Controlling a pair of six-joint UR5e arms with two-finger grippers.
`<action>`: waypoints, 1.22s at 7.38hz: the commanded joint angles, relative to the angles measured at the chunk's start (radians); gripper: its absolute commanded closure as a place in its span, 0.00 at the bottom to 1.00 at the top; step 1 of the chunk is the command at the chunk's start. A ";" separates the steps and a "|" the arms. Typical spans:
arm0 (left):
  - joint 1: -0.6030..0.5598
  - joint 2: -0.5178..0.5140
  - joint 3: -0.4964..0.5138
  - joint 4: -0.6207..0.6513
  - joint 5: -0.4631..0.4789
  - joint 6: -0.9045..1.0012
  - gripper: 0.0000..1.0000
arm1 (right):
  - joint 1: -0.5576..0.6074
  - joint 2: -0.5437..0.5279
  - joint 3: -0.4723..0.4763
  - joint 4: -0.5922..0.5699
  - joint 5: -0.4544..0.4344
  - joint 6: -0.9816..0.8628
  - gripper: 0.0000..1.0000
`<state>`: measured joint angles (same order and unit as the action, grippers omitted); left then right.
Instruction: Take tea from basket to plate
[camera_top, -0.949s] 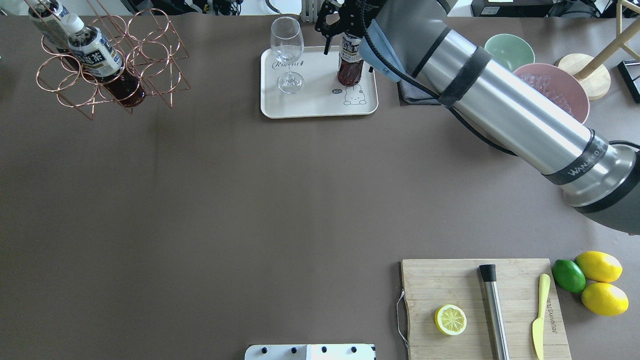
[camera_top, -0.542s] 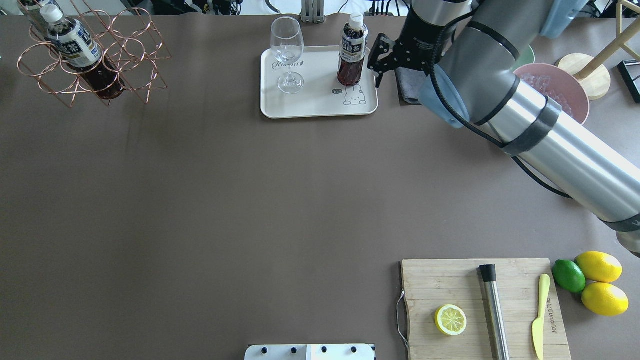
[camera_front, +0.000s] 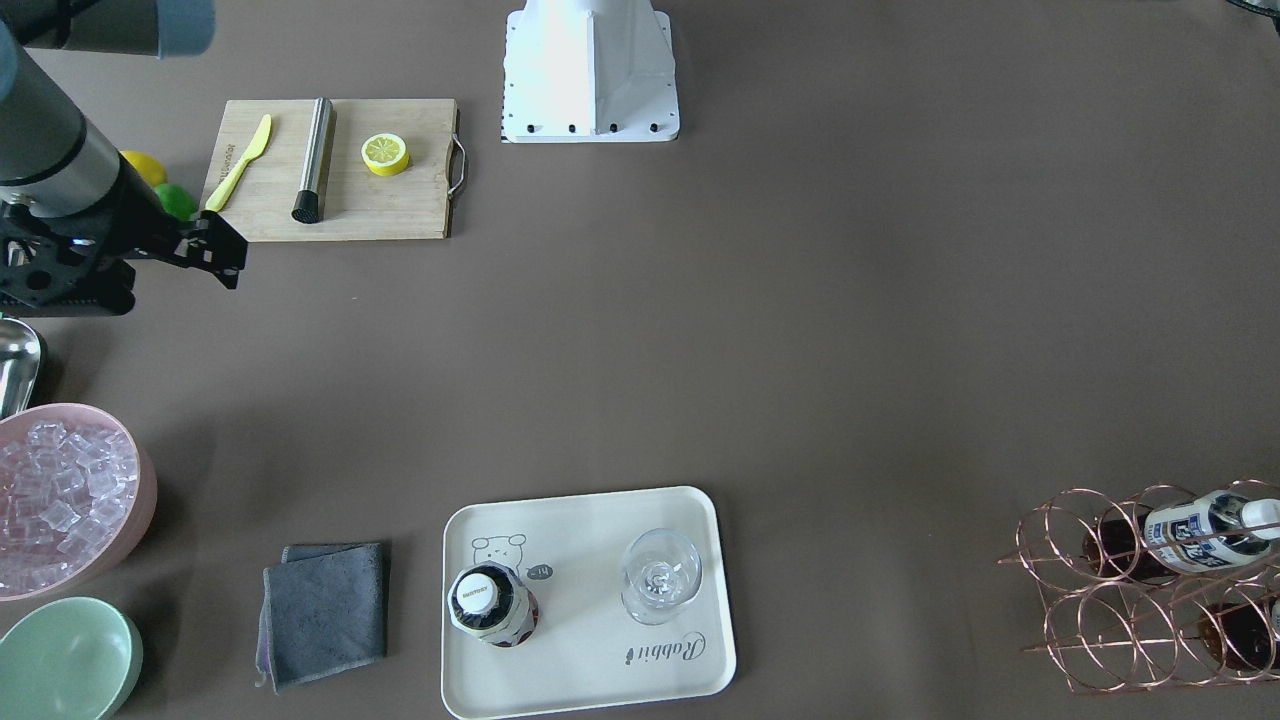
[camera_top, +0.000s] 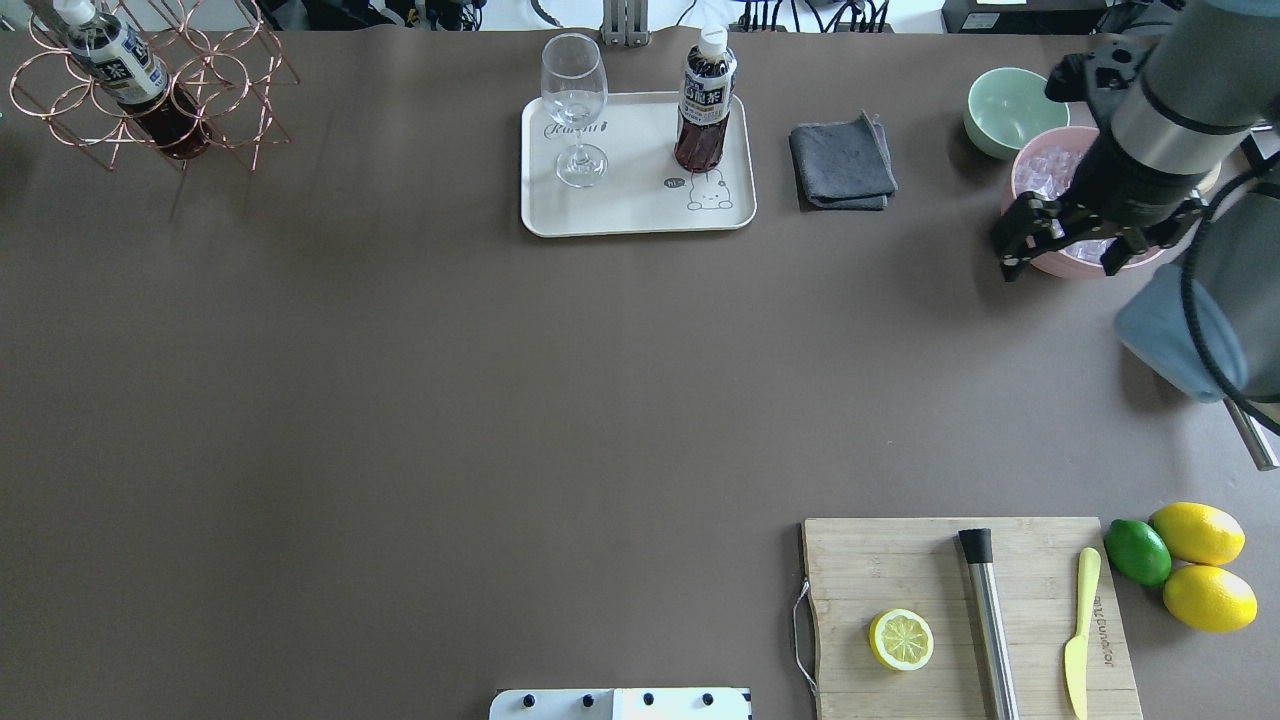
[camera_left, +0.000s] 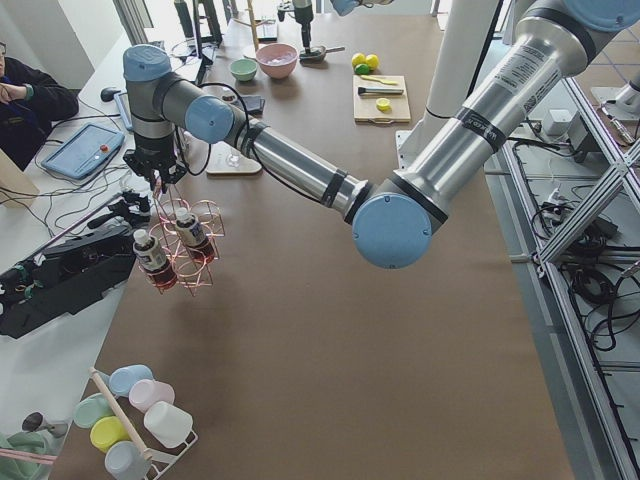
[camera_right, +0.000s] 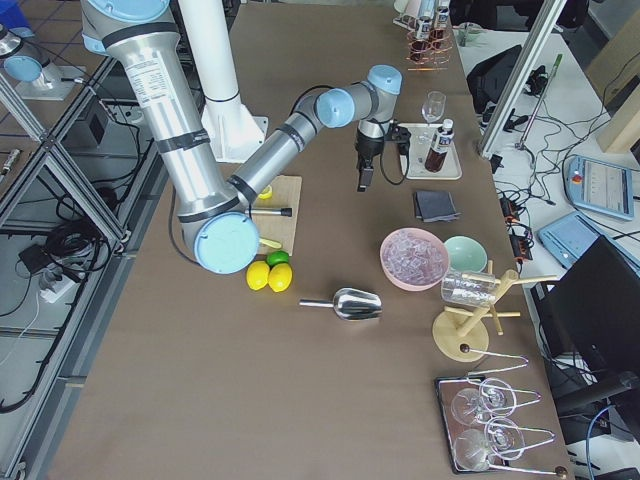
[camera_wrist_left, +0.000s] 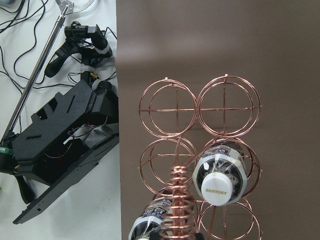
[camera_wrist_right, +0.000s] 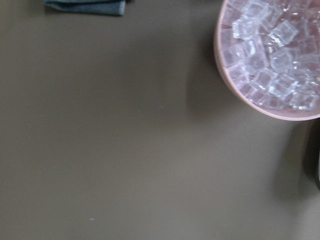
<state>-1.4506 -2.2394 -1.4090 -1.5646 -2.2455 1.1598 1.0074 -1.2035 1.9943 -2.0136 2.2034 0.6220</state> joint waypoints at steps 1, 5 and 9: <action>0.004 -0.002 0.071 -0.038 0.000 0.003 1.00 | 0.196 -0.284 0.127 -0.005 -0.013 -0.343 0.00; 0.018 0.000 0.082 -0.040 0.001 -0.005 1.00 | 0.417 -0.537 0.156 0.024 -0.042 -0.712 0.00; 0.032 0.011 0.137 -0.141 0.004 -0.006 1.00 | 0.618 -0.596 0.063 0.052 0.007 -0.895 0.00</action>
<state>-1.4246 -2.2312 -1.3080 -1.6461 -2.2430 1.1537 1.5524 -1.7920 2.1300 -1.9697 2.1746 -0.2226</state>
